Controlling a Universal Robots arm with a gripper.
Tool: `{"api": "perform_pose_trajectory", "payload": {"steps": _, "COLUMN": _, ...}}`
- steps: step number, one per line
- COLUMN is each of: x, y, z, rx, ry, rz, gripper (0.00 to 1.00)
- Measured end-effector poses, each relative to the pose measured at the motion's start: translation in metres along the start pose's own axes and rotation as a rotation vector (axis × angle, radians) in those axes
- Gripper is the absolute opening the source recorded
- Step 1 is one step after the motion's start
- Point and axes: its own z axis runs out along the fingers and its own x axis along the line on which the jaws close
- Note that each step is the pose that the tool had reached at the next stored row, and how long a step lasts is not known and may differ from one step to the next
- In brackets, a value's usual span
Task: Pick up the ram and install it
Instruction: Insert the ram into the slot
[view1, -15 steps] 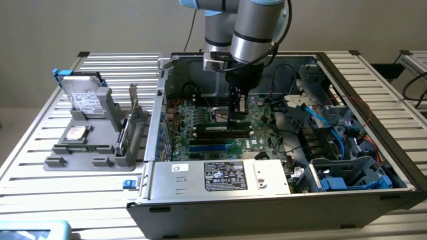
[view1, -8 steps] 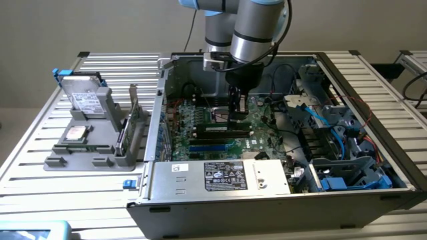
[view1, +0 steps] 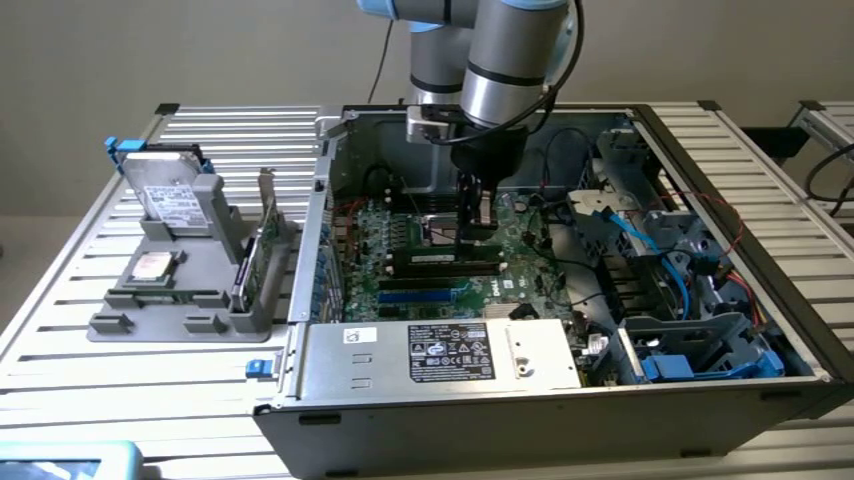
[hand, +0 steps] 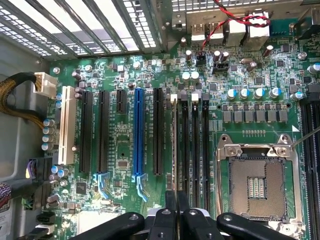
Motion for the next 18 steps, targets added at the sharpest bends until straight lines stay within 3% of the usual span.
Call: {"api": "perform_pose_trajectory", "payload": {"steps": 18, "x": -0.0013, "y": -0.0001, "z": 0.0036, "rx": 0.0006, "ry": -0.0001, "rz": -0.001, "gripper": 0.12}}
